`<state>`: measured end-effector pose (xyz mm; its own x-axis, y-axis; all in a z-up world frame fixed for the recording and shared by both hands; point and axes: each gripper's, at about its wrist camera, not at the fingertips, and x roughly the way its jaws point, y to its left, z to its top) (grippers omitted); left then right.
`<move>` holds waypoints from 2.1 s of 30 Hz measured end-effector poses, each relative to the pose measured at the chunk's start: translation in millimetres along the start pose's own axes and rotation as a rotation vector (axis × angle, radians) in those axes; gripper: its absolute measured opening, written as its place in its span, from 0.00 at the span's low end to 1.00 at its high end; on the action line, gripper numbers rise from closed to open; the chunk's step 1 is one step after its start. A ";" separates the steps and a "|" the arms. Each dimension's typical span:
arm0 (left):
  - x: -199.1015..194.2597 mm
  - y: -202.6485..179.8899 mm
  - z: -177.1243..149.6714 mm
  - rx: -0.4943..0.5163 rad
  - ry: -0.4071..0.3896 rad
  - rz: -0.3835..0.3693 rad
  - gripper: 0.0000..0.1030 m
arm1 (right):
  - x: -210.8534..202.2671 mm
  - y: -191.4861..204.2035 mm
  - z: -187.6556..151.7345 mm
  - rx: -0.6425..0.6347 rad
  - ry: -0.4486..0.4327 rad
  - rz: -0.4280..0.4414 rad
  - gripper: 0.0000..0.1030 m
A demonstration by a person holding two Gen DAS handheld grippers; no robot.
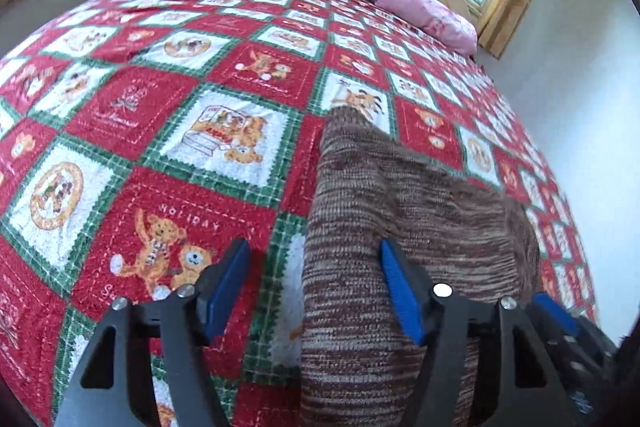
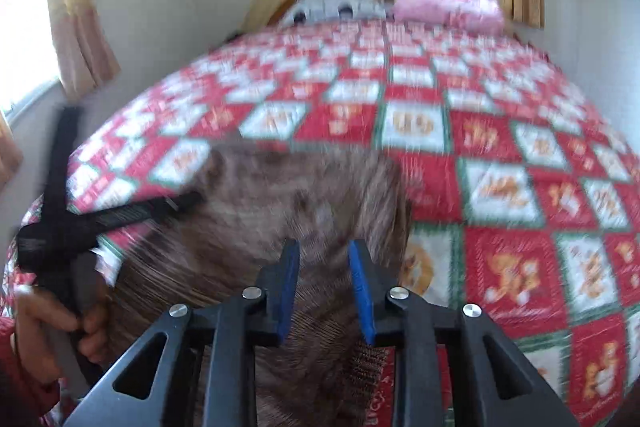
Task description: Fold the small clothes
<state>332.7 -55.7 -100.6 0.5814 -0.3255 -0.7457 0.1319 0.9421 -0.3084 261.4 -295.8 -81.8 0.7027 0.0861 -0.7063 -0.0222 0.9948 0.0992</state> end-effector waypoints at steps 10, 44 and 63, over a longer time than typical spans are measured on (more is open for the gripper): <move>-6.6 -7.6 2.9 0.118 0.065 -0.047 0.78 | -14.7 -36.7 -6.9 0.217 -0.055 0.066 0.33; -51.7 -15.3 -13.3 0.119 0.031 -0.202 0.24 | -27.0 7.8 -12.5 0.191 -0.031 0.125 0.25; -157.8 112.8 -29.8 0.044 -0.023 -0.045 0.25 | -84.0 162.2 -37.0 0.123 -0.053 0.362 0.23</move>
<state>231.8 99.5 -35.4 0.5923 -0.3666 -0.7175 0.1936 0.9292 -0.3149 172.5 -139.6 -32.3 0.7004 0.4250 -0.5734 -0.1925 0.8861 0.4215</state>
